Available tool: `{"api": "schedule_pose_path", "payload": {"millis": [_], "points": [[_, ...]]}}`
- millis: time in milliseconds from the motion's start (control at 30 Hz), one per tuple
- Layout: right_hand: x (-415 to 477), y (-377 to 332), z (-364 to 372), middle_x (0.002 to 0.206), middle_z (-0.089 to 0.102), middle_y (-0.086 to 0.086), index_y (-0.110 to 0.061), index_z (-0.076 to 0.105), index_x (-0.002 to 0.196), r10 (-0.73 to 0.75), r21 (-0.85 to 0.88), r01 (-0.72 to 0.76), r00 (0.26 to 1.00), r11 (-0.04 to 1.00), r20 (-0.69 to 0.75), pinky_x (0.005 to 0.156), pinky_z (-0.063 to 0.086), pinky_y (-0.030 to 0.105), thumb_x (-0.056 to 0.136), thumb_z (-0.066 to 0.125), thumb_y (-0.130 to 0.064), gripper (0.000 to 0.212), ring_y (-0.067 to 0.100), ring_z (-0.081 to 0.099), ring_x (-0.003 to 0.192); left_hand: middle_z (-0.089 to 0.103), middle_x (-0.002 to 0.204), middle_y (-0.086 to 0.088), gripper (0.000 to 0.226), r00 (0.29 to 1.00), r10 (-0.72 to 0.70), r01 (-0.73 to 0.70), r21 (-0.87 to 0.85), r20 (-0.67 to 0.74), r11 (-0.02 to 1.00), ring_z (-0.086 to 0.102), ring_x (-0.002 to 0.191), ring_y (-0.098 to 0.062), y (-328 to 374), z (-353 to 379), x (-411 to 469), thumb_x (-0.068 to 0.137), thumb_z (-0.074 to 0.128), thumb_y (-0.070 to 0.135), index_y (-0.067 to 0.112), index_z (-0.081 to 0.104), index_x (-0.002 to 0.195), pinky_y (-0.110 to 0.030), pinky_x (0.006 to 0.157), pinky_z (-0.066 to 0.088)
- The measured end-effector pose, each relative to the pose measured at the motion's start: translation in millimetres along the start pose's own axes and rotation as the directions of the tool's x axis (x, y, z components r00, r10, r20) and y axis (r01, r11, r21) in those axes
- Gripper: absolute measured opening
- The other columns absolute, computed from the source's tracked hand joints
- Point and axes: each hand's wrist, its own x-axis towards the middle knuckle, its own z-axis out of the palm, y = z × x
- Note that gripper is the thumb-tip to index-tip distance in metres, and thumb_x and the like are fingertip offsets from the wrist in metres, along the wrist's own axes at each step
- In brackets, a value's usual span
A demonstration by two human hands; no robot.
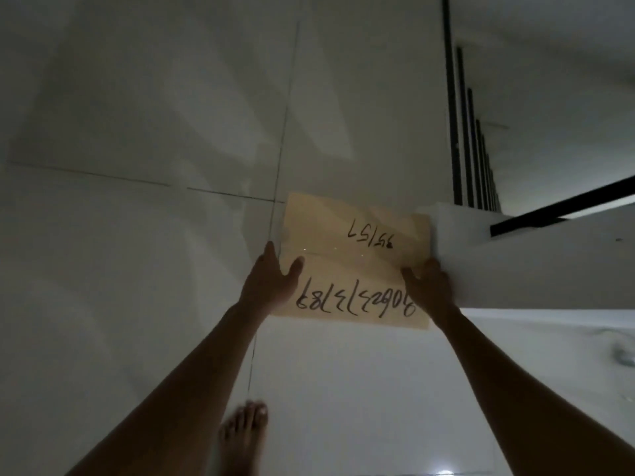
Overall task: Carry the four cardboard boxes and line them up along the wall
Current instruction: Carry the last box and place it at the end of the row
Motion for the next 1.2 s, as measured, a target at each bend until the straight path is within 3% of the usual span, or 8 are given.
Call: {"api": "schedule_pose_path", "payload": {"millis": [100, 200, 333, 533, 600, 767, 933, 1200], "points": [[4.4, 1.9, 13.5, 0.113, 0.067, 0.013, -0.009, 0.047, 0.131, 0.064, 0.180, -0.064, 0.998, 0.982, 0.007, 0.061, 0.059, 0.035, 0.074, 0.074, -0.038, 0.069, 0.027, 0.069, 0.086, 0.027, 0.161, -0.009, 0.076, 0.999, -0.034, 0.036, -0.126, 0.022, 0.991, 0.031, 0.146, -0.030, 2.0, 13.2, 14.0, 0.096, 0.045, 0.047, 0.014, 0.011, 0.156, -0.038, 0.116, 0.028], [-11.2, 0.0, 20.0, 0.111, 0.064, 0.008, -0.012, 0.041, 0.136, 0.071, 0.210, -0.073, 0.997, 0.975, 0.017, 0.047, 0.045, 0.021, 0.080, 0.076, -0.029, 0.069, 0.020, 0.066, 0.081, 0.043, 0.152, -0.011, 0.068, 0.996, -0.078, 0.069, -0.221, -0.036, 0.973, 0.044, 0.137, -0.033, -1.7, 10.0, 10.6, 0.095, 0.051, 0.041, 0.017, 0.023, 0.152, -0.043, 0.112, 0.038], [-55.1, -18.7, 20.0, 0.116, 0.065, 0.008, -0.016, 0.038, 0.138, -0.057, 0.141, 0.055, 0.998, 0.988, 0.011, 0.062, 0.058, 0.034, 0.080, 0.074, -0.038, 0.072, 0.030, 0.069, 0.097, 0.053, 0.144, -0.008, 0.061, 0.983, -0.144, 0.115, -0.232, -0.111, 0.966, 0.051, 0.130, -0.033, -22.4, -27.6, -28.6, 0.091, 0.056, 0.041, 0.021, 0.036, 0.146, -0.046, 0.108, 0.043], [-167.2, -87.1, 5.6, 0.122, 0.064, 0.014, -0.014, 0.035, 0.142, -0.248, 0.120, 0.238, 0.966, 0.964, 0.076, 0.076, 0.060, 0.043, 0.081, 0.075, -0.037, 0.076, 0.035, 0.068, 0.099, 0.060, 0.134, -0.008, 0.057, 0.921, -0.229, 0.146, -0.265, -0.315, 0.953, 0.057, 0.121, -0.034, -69.9, -104.1, -150.4, 0.087, 0.062, 0.036, 0.019, 0.045, 0.139, -0.046, 0.100, 0.049], [-214.7, -109.3, 1.0, 0.122, 0.064, 0.015, -0.013, 0.036, 0.142, -0.328, 0.103, 0.318, 0.940, 0.942, 0.097, 0.077, 0.059, 0.041, 0.082, 0.075, -0.036, 0.076, 0.035, 0.068, 0.100, 0.060, 0.136, -0.008, 0.061, 0.885, -0.275, 0.162, -0.305, -0.375, 0.938, 0.057, 0.122, -0.035, -92.6, -126.5, -201.1, 0.085, 0.063, 0.037, 0.019, 0.044, 0.140, -0.048, 0.101, 0.048], [-353.6, -145.8, -6.1, 0.128, 0.061, 0.016, -0.009, 0.041, 0.138, -0.508, 0.078, 0.502, 0.845, 0.861, 0.166, 0.084, 0.049, 0.036, 0.081, 0.075, -0.034, 0.071, 0.036, 0.061, 0.114, 0.061, 0.133, -0.010, 0.057, 0.764, -0.405, 0.169, -0.450, -0.502, 0.877, 0.057, 0.121, -0.035, -150.8, -163.7, -346.7, 0.085, 0.065, 0.033, 0.016, 0.047, 0.136, -0.046, 0.100, 0.048], [-496.8, -148.9, 20.4, 0.127, 0.061, 0.020, -0.006, 0.042, 0.136, -0.646, 0.031, 0.663, 0.716, 0.748, 0.264, 0.085, 0.051, 0.041, 0.081, 0.074, -0.030, 0.068, 0.039, 0.062, 0.110, 0.063, 0.132, -0.006, 0.068, 0.650, -0.571, 0.179, -0.629, -0.502, 0.756, 0.060, 0.118, -0.032, -228.4, -171.8, -495.1, 0.072, 0.058, 0.044, 0.024, 0.046, 0.136, -0.049, 0.098, 0.051], [-709.7, -84.7, 127.1, 0.135, 0.056, 0.024, -0.003, 0.038, 0.143, -0.684, 0.026, 0.819, 0.461, 0.573, 0.565, 0.097, 0.045, 0.045, 0.082, 0.077, -0.026, 0.076, 0.043, 0.056, 0.121, 0.065, 0.129, -0.004, 0.067, 0.443, -0.774, 0.220, -0.782, -0.453, 0.584, 0.067, 0.109, -0.029, -400.6, -123.4, -713.6, 0.076, 0.064, 0.044, 0.026, 0.046, 0.138, -0.050, 0.089, 0.057]]}}
